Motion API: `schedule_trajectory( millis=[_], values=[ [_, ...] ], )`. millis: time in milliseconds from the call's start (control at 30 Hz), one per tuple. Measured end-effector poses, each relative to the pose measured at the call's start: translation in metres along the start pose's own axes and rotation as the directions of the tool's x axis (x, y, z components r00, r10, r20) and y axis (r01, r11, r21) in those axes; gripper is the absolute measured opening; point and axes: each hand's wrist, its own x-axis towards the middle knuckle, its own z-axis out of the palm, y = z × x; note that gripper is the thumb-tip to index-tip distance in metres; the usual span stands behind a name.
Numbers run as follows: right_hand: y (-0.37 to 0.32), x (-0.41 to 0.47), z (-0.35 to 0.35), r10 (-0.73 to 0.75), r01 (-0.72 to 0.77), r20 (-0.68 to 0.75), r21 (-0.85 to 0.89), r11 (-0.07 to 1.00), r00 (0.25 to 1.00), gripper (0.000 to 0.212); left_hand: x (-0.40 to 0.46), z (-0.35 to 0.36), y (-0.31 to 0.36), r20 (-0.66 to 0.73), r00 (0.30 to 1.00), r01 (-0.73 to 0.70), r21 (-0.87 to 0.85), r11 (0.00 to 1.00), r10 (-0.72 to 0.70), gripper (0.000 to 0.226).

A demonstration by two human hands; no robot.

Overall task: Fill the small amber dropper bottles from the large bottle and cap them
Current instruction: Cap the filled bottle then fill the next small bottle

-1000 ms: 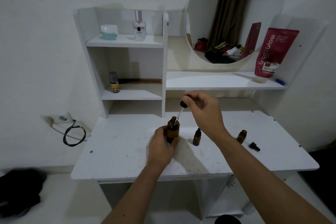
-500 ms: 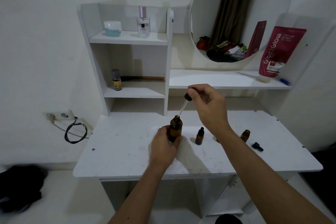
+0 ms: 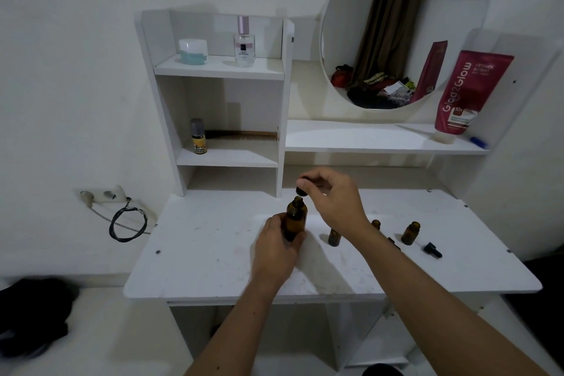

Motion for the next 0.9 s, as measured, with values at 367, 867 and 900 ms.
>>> schedule_trajectory(
  millis=[367, 867, 900],
  values=[
    [0.008, -0.003, 0.016, 0.064, -0.066, -0.028, -0.056, 0.996, 0.998, 0.011, 0.001, 0.001, -0.002, -0.01, 1.0, -0.029, 0.0, 1.0, 0.029, 0.044],
    [-0.014, -0.002, 0.001, 0.056, -0.049, -0.056, 0.11, 0.993, 0.997, 0.008, -0.003, -0.002, 0.001, -0.013, 1.0, -0.022, -0.003, 1.0, 0.022, 0.048],
    [-0.019, 0.0, -0.003, 0.051, -0.039, -0.08, 0.136, 0.99, 0.996, 0.009, -0.004, -0.001, 0.001, -0.006, 1.0, -0.017, -0.019, 1.0, 0.017, 0.052]
  ],
)
